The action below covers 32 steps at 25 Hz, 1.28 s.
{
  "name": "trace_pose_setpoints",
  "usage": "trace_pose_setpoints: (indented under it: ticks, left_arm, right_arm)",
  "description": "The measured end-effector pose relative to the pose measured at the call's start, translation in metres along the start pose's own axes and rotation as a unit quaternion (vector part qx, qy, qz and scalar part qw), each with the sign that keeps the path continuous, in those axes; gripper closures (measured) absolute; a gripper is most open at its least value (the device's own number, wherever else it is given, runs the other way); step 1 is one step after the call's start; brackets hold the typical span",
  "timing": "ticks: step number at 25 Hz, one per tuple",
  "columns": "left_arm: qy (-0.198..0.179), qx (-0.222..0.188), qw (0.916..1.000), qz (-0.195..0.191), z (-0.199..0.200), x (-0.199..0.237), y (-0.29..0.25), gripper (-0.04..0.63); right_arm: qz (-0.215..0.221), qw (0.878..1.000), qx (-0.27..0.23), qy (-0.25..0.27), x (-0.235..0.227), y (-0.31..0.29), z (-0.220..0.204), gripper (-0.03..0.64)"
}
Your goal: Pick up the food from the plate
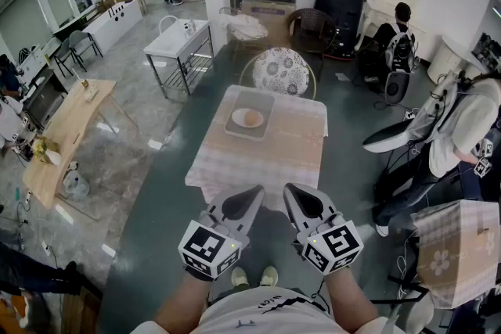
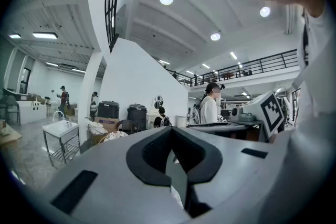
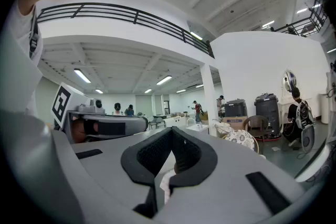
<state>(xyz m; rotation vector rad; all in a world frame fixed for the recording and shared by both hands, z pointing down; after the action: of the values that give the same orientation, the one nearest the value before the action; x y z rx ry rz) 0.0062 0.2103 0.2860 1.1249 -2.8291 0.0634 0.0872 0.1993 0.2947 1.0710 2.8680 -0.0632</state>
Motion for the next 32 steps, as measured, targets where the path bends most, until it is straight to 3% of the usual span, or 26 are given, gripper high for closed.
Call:
trace_pose_setpoints:
  ticks: [14, 32]
  left_arm:
    - [0.001, 0.005, 1.0000, 0.003, -0.002, -0.007, 0.001, 0.589]
    - [-0.004, 0.001, 0.9994, 0.033, -0.004, -0.011, -0.006, 0.589]
  right_arm:
    - [0.006, 1.000, 0.004, 0.005, 0.002, 0.003, 0.001, 0.602]
    - [0.027, 0.999, -0.020, -0.028, -0.013, 0.009, 0.003, 0.601]
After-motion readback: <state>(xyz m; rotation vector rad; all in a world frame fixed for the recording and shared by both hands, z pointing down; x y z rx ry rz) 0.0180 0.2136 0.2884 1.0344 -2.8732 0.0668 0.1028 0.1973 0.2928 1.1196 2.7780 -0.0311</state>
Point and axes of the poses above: the fingertips, and each gripper's own axes: y backward along the fingers, x to its left, z out of its top, the point moved 2 cm from there along y, backward along the fingers, and after that the axes turned 3 degrees about -x, right-handed, at the moved point
